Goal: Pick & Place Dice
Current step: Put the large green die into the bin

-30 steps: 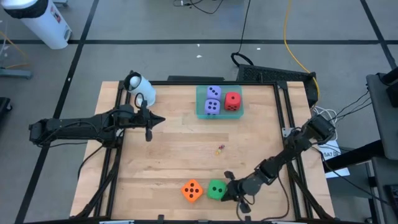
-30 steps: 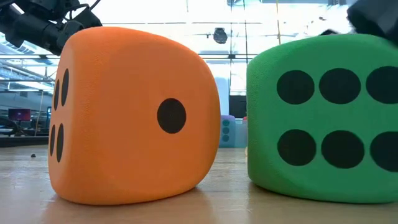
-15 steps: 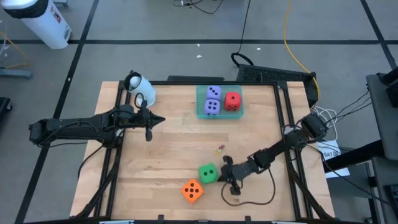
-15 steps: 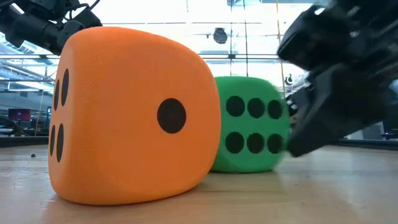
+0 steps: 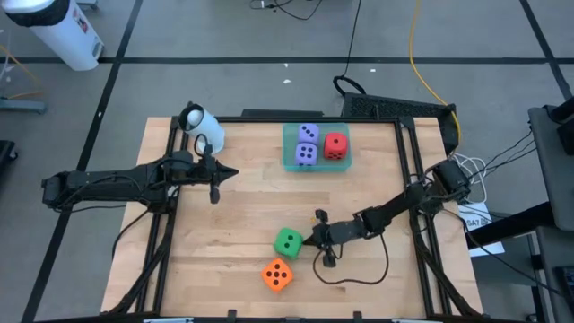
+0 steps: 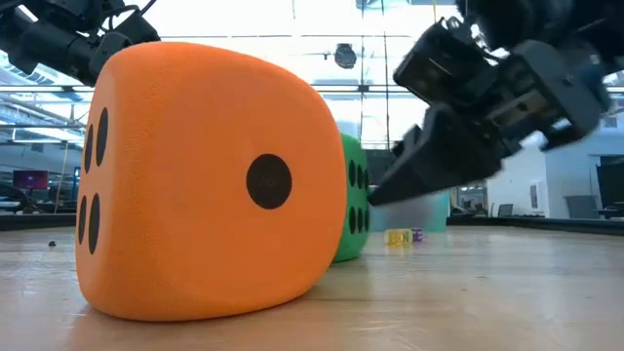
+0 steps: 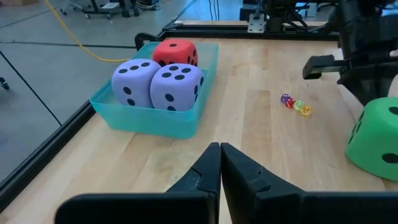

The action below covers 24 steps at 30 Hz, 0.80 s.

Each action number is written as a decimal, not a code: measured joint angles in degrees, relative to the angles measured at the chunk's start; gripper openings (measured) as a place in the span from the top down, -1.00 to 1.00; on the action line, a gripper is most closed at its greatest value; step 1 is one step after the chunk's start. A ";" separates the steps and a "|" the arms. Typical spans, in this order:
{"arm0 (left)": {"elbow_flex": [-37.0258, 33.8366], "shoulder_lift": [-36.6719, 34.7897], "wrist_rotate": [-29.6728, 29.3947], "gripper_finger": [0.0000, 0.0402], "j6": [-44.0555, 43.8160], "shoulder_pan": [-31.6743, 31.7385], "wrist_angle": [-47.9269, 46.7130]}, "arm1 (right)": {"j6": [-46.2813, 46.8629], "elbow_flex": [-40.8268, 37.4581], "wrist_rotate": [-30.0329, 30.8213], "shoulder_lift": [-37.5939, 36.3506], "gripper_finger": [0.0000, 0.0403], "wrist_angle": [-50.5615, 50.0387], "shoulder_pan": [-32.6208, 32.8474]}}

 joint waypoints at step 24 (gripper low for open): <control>0.00 0.00 0.02 0.88 -0.05 0.00 0.05 | -13.68 -0.17 -4.54 -24.45 1.00 -0.38 -18.69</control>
